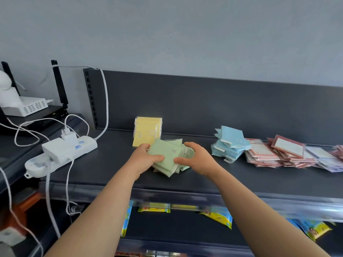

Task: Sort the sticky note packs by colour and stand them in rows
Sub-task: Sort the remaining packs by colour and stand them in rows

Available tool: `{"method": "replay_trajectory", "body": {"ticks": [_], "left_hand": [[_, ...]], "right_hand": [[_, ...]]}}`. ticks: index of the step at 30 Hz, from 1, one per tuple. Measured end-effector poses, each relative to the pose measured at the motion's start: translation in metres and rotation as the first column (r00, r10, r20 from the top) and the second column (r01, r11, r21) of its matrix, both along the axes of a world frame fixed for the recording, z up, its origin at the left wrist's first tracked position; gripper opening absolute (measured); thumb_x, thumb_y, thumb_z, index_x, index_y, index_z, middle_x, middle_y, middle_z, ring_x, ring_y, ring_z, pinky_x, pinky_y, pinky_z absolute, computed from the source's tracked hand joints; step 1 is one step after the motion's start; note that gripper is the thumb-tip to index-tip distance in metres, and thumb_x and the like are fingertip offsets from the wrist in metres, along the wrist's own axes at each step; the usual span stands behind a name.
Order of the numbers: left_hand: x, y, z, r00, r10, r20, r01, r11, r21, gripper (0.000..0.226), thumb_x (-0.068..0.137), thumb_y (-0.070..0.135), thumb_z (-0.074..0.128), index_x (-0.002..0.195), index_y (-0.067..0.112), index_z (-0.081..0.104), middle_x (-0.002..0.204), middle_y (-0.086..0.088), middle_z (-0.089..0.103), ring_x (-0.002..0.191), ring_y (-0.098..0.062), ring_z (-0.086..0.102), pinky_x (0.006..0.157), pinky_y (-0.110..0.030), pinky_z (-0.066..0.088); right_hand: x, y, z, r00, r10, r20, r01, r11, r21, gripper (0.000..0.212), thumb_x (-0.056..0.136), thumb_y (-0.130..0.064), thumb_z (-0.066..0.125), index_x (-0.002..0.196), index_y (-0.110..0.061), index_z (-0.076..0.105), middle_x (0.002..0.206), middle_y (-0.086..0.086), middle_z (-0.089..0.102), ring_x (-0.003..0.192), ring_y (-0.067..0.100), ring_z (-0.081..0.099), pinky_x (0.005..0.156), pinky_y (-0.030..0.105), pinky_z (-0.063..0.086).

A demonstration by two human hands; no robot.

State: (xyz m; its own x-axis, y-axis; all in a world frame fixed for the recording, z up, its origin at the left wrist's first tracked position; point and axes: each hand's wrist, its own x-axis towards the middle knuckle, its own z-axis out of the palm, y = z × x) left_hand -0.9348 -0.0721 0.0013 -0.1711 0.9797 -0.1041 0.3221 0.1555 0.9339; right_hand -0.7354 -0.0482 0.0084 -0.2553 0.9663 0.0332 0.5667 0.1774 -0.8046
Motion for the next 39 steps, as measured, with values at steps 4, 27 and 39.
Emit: {"method": "replay_trajectory", "body": {"ticks": [4,27,39], "left_hand": [[0.002,-0.005,-0.001,0.969,-0.093,-0.228,0.069,0.991,-0.11,0.111,0.04,0.064,0.086,0.134,0.027,0.04,0.129,0.004,0.041,0.121,-0.017,0.043,0.102,-0.037,0.042],[-0.035,-0.041,-0.002,0.807,-0.109,-0.58,0.129,0.992,-0.007,0.092,0.066,0.053,0.079,0.139,0.02,0.034,0.133,0.006,0.044,0.121,-0.018,0.042,0.104,-0.038,0.035],[-0.052,-0.032,-0.004,0.857,0.008,-0.515,0.126,0.966,0.226,0.044,0.086,0.039,0.066,0.122,0.013,0.065,0.122,-0.003,0.049,0.095,-0.01,0.048,0.078,-0.02,0.035]], "right_hand": [[-0.014,-0.008,-0.001,0.995,-0.048,0.086,0.042,0.997,0.063,0.085,0.073,-0.042,0.079,0.143,-0.018,0.039,0.154,0.002,0.028,0.144,0.02,0.024,0.114,0.036,0.028],[-0.038,-0.041,-0.011,0.973,-0.216,0.081,0.194,0.957,0.215,0.063,0.082,-0.021,0.073,0.139,-0.025,0.046,0.159,0.001,0.014,0.146,0.021,0.007,0.118,0.045,0.018],[-0.049,-0.044,-0.005,0.977,-0.214,0.006,0.207,0.95,0.233,0.051,0.085,-0.022,0.07,0.133,-0.027,0.053,0.157,-0.002,0.021,0.145,0.019,0.016,0.112,0.039,0.028]]}}
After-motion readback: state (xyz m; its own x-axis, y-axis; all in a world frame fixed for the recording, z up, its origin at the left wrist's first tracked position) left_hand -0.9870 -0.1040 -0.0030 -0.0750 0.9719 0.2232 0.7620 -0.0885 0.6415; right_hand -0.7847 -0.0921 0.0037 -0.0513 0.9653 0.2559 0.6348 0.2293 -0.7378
